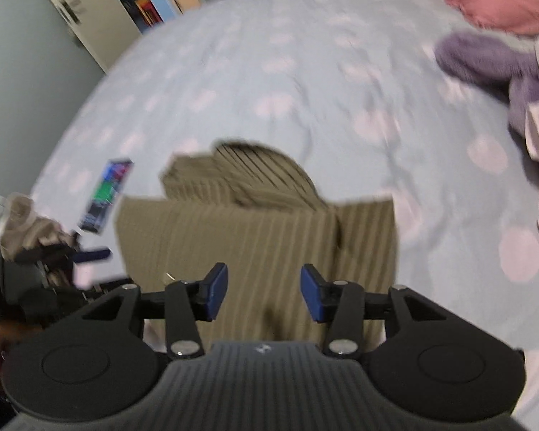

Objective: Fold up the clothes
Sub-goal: 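Grasp the shirt hem with the left gripper beside the right gripper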

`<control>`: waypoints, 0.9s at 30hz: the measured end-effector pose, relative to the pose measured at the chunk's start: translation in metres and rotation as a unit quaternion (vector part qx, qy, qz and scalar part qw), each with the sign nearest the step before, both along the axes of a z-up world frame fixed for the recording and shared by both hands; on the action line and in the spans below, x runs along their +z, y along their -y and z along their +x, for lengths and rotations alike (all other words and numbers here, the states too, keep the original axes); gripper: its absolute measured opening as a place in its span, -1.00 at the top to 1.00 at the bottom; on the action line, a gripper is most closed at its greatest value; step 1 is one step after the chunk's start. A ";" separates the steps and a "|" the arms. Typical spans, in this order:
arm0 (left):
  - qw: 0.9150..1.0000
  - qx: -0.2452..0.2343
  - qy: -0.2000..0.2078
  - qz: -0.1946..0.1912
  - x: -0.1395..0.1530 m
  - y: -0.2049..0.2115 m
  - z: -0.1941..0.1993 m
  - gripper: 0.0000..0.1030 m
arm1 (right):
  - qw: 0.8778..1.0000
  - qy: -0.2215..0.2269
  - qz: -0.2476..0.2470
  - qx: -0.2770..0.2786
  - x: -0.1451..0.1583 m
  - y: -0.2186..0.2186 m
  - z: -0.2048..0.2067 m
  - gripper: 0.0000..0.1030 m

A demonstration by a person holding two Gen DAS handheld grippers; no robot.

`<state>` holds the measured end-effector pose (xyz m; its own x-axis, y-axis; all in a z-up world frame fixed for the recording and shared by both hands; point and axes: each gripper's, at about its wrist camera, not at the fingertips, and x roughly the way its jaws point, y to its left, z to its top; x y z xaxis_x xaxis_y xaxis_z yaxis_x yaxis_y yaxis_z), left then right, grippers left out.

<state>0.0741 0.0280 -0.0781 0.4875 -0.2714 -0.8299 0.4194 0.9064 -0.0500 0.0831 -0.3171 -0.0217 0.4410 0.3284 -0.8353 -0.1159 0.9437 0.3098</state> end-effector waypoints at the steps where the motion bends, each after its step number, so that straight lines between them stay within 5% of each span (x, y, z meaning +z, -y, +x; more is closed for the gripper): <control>1: 1.000 0.008 -0.009 0.000 -0.004 -0.002 0.004 -0.17 | 1.000 -0.008 -0.001 0.002 -0.004 0.000 0.000 0.05; 7: 0.998 0.034 -0.048 -0.001 -0.019 -0.010 0.020 -0.17 | 0.999 -0.049 -0.001 0.019 -0.026 -0.002 -0.001 -0.01; 16: 0.992 0.069 -0.078 -0.077 -0.025 -0.020 0.037 -0.24 | 0.996 -0.079 0.030 0.012 -0.047 0.005 -0.005 -0.18; 19: 0.988 0.080 -0.088 -0.103 -0.027 -0.023 0.043 -0.12 | 0.996 -0.081 0.036 0.027 -0.047 0.002 -0.006 0.62; 20: 0.986 0.084 -0.091 -0.112 -0.028 -0.024 0.045 0.31 | 0.996 -0.080 0.036 0.034 -0.046 0.001 -0.007 0.83; 21: 0.984 0.088 -0.095 -0.120 -0.029 -0.025 0.047 0.69 | 0.996 -0.074 0.034 0.038 -0.044 -0.001 -0.007 0.91; 22: 0.983 0.092 -0.098 -0.129 -0.029 -0.026 0.049 0.80 | 0.996 -0.067 0.032 0.041 -0.041 -0.002 -0.008 0.92; 27: 0.980 0.075 -0.038 -0.178 0.027 -0.027 0.038 0.90 | 0.999 0.003 0.037 0.039 -0.002 -0.001 -0.008 0.95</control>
